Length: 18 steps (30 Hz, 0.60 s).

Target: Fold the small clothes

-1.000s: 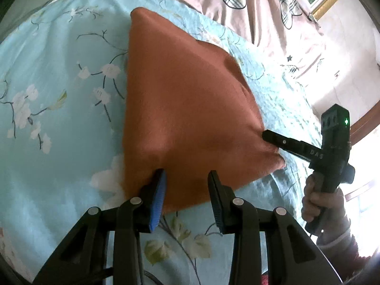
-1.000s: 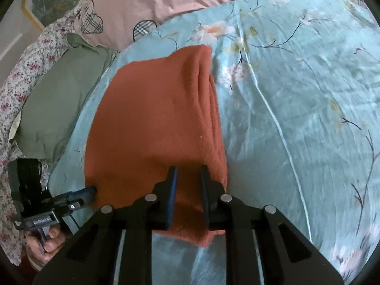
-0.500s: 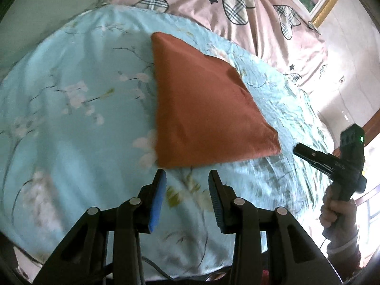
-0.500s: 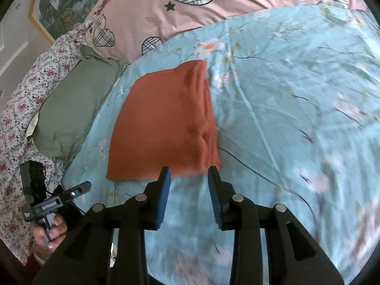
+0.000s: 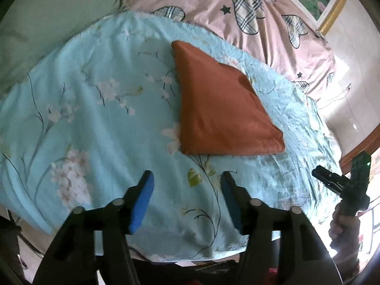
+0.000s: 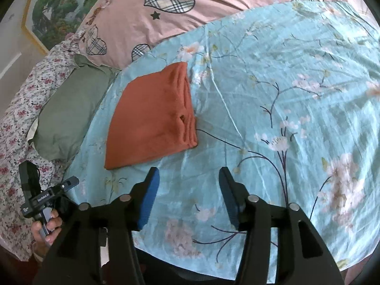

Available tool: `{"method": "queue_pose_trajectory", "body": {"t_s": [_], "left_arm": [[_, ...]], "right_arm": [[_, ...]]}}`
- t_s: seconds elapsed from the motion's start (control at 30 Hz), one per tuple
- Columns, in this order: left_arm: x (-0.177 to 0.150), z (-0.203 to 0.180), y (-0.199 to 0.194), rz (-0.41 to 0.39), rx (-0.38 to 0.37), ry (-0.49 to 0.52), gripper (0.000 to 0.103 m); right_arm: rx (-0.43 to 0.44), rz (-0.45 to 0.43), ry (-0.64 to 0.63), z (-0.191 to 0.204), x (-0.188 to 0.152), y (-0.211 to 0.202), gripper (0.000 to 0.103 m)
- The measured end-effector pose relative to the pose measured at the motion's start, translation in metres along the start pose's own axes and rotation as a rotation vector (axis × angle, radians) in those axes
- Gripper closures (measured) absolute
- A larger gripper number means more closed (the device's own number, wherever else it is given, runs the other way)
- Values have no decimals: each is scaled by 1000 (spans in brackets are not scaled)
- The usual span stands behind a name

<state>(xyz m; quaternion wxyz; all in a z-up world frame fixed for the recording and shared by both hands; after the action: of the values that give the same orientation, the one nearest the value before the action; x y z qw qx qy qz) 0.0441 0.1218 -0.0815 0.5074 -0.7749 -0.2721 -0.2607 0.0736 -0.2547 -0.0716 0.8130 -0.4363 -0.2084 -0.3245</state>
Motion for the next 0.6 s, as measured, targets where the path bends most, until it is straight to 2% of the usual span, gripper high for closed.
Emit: {"method": "queue_pose_trajectory", "body": {"t_s": [0.1,0.2,0.37,0.6], "left_arm": [[7,-7,-6,-17,3,26,30],[14,-12,-11,-24,-13,24,26],[20,-14,-12,-25,-4,33,23],[15,-11,2,6,47,54,23]], "right_arm": [[17,-6,-11,8,6,-2,43],[39,-14,-30,19,13,-4,39],[53,-18,-53,27,20,-3,34],[30,34,-56,21,8,19,32]]}}
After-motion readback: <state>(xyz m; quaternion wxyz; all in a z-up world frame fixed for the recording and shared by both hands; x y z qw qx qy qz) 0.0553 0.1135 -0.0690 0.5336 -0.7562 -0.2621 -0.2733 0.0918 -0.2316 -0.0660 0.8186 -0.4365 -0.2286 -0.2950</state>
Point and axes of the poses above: each gripper's, at about its wrist camera, not at the fingertips, and y roughly the way its jaws point, z to its left, x to its top, the point moved 9 cm from there along y, roughly the way its jaws point, and after that the axes turned 10 degrees about -z, right-handed, at the moved point
